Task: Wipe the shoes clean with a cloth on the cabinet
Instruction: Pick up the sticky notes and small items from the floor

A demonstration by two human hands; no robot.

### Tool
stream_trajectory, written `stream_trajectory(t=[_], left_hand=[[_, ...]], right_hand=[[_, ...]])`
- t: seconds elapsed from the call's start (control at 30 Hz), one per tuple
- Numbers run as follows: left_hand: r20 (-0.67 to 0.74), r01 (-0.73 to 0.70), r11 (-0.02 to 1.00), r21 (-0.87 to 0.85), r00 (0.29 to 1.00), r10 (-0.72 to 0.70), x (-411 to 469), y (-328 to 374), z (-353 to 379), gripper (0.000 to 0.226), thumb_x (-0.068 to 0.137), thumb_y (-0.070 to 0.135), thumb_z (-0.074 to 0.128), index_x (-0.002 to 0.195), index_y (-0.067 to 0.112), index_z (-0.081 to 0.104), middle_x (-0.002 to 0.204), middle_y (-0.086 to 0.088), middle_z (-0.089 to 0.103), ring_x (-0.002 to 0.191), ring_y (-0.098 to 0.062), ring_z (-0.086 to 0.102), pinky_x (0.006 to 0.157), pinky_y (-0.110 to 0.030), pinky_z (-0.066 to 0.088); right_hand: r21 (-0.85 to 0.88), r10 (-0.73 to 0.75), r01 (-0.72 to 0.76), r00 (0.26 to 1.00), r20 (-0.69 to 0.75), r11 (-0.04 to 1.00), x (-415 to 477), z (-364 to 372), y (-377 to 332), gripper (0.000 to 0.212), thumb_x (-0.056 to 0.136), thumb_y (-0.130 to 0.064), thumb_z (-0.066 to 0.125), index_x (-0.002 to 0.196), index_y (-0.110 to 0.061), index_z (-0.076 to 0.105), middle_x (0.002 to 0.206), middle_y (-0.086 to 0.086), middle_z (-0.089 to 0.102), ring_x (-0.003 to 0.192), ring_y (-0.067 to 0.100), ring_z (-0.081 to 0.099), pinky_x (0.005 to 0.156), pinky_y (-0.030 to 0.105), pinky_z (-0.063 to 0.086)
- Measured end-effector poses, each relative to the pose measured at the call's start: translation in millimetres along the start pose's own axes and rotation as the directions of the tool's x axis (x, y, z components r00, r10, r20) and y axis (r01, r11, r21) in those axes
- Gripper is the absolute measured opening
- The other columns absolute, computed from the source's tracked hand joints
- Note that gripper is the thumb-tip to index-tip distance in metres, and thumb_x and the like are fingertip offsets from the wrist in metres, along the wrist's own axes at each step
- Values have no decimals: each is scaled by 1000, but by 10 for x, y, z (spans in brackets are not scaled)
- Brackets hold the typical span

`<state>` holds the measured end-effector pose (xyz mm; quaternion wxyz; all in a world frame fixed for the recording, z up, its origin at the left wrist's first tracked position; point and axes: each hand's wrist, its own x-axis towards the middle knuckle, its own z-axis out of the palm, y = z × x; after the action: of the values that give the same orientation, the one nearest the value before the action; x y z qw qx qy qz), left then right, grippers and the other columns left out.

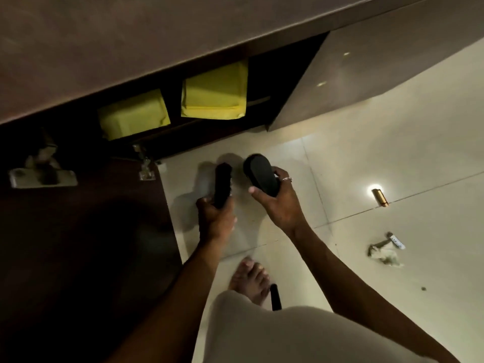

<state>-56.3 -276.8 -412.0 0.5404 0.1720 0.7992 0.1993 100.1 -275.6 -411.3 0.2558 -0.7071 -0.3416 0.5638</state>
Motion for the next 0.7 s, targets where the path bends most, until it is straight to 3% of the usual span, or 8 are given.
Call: stream_trajectory(t=[0.1, 0.17, 0.23, 0.33, 0.43, 0.57, 0.63, 0.7], left_hand=[[-142, -74, 970, -230, 989, 42, 59, 62, -96, 42, 95, 29, 69, 127, 18, 44, 95, -7, 67, 51, -6, 56, 46, -24, 44], [-208, -127, 940, -317, 976, 62, 107, 164, -155, 45, 97, 32, 66, 133, 21, 41, 100, -3, 66, 54, -4, 56, 49, -24, 46], [-233, -130, 907, -401, 972, 37, 149, 315, -185, 48, 98, 34, 65, 139, 23, 41, 111, -2, 65, 61, -4, 59, 52, -20, 48], [-264, -75, 850, -521, 961, -77, 320, 556, -166, 43, 98, 33, 66, 135, 17, 52, 107, -3, 69, 63, -7, 62, 53, -18, 51], [-203, -66, 810, -583, 977, -67, 499, 719, -150, 30, 102, 29, 60, 124, 9, 63, 101, -6, 70, 67, -9, 64, 55, -20, 51], [-109, -23, 766, -642, 992, -61, 586, 833, -193, 30, 105, 17, 51, 134, 12, 60, 113, -6, 69, 96, -15, 69, 76, -27, 56], [-86, -14, 750, -662, 995, -57, 539, 907, -194, 35, 105, 8, 48, 139, 6, 55, 118, -10, 68, 96, -18, 69, 73, -26, 56], [-55, 37, 783, -621, 994, -91, 409, 945, -199, 40, 107, 8, 43, 147, 4, 47, 142, -16, 58, 124, -26, 60, 97, -32, 50]], right_hand=[[106, -46, 42, 998, 32, 993, 138, 281, -242, 70, 84, -37, 83, 140, -31, 42, 122, -17, 55, 109, -3, 57, 90, 14, 53], [156, -56, 50, 998, 29, 986, 222, 474, -368, 66, 83, -34, 85, 136, -33, 45, 117, -21, 56, 106, -8, 59, 92, 19, 55], [192, -70, 66, 997, 17, 979, 305, 656, -505, 67, 82, -33, 86, 137, -29, 47, 120, -15, 59, 111, -1, 61, 96, 26, 57], [184, -71, 72, 997, -10, 980, 471, 852, -631, 72, 80, -32, 85, 140, -27, 46, 128, -4, 62, 119, 13, 62, 100, 36, 57], [165, -56, 54, 998, 7, 985, 620, 958, -691, 76, 78, -27, 82, 142, -28, 43, 130, 0, 62, 118, 16, 63, 99, 40, 57], [210, -37, 21, 997, 73, 978, 673, 985, -733, 80, 82, -16, 79, 150, -24, 37, 119, -8, 60, 106, 6, 63, 89, 20, 57], [236, -48, 30, 996, 73, 971, 679, 989, -719, 77, 86, -14, 75, 152, -25, 38, 123, -5, 58, 108, 7, 62, 94, 31, 58], [247, -65, 49, 996, 58, 968, 681, 1005, -692, 71, 88, -15, 72, 151, -28, 41, 128, -1, 59, 110, 11, 63, 97, 41, 59]])
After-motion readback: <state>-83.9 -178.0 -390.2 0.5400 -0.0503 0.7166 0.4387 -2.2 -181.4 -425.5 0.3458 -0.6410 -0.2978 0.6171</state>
